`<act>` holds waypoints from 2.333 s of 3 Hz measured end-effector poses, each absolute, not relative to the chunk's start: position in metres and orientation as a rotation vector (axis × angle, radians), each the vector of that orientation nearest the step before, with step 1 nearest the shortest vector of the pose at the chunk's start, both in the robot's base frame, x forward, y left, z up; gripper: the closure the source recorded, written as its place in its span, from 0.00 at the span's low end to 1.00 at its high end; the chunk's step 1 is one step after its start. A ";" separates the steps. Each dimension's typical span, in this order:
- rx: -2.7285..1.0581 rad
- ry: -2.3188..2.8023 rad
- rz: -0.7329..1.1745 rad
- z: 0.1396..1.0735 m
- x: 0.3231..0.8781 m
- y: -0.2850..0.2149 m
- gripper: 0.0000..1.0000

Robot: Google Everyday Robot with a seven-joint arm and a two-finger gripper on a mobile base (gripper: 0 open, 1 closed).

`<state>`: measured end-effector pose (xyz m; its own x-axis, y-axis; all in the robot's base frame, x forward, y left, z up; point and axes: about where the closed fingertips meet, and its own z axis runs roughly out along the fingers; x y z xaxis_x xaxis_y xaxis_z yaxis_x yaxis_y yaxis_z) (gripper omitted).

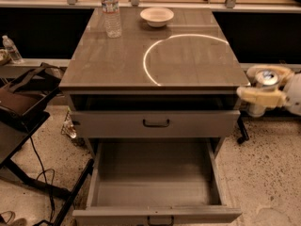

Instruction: Place redbull can into middle drawer

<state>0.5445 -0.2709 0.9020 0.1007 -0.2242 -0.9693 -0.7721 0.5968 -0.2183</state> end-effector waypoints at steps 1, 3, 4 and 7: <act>-0.962 1.425 0.613 0.829 0.541 -0.268 1.00; -0.987 1.406 0.634 0.809 0.523 -0.254 1.00; -1.074 1.347 0.727 0.765 0.478 -0.211 1.00; -1.102 1.235 1.071 0.571 0.444 -0.011 1.00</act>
Offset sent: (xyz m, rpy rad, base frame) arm -0.0030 0.0019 -0.0573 0.0104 0.0189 0.0885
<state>0.4444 -0.0108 0.5714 0.0444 0.0136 -0.9989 -0.9869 0.1558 -0.0418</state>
